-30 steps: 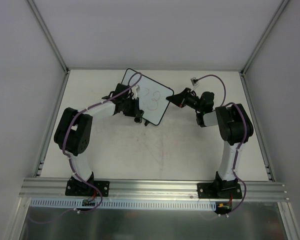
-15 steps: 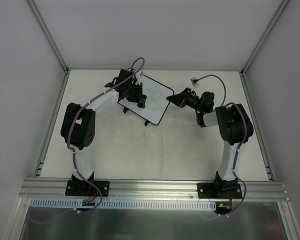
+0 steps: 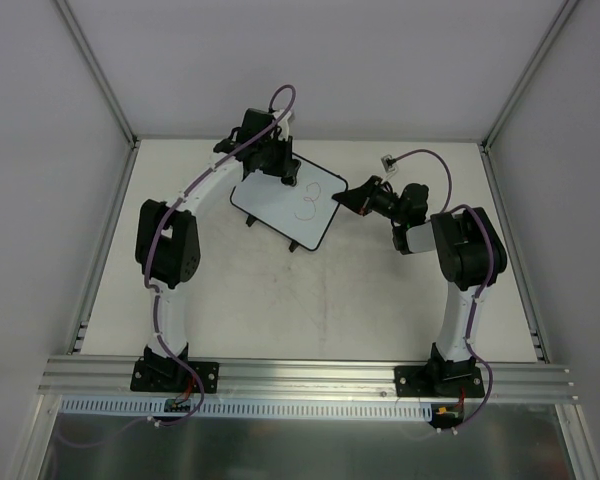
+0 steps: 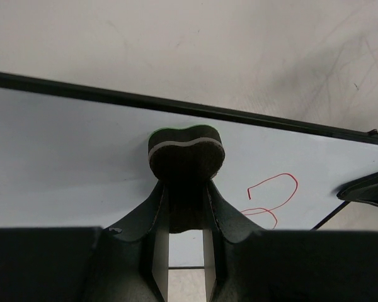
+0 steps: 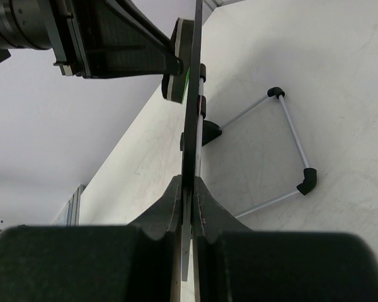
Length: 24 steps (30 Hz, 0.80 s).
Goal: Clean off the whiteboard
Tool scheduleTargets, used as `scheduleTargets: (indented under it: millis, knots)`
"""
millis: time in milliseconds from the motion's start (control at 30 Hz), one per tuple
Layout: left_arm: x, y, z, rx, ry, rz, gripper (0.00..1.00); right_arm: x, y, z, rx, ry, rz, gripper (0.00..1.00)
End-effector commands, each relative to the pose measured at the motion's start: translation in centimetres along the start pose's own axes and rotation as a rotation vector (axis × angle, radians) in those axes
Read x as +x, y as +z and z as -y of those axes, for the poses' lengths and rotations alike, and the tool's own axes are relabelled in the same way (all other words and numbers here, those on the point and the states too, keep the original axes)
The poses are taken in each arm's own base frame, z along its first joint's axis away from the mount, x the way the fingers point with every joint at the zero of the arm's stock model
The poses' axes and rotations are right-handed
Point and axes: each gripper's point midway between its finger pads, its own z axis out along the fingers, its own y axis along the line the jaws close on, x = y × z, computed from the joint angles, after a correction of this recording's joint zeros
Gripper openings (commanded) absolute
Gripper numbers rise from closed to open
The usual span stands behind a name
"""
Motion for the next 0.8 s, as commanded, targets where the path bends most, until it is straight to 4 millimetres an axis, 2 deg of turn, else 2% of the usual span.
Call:
scheduleTargets:
  millis: [0, 300, 500, 567, 767]
  knots:
    - [-1.7, 0.0, 1.0, 0.041, 0.067, 0.027, 0.0, -0.9, 0.2, -4.8, -0.198, -0.239, 0.014, 0.0]
    - [1.7, -0.1, 0.3, -0.009, 0.104, -0.051, 0.0, -1.0, 0.2, -4.9, -0.2, -0.239, 0.014, 0.0]
    - [4.6, -0.2, 1.5, -0.001, 0.173, -0.109, 0.0, -0.9, 0.4, -4.8, -0.2, -0.234, 0.013, 0.0]
    - [5.2, -0.2, 1.3, -0.018, 0.165, -0.12, 0.0, -0.9, 0.3, -4.8, -0.2, -0.233, 0.011, 0.0]
    - [9.4, -0.2, 1.1, 0.004, 0.148, -0.205, 0.0, -1.0, 0.3, -4.9, -0.202, -0.235, 0.013, 0.0]
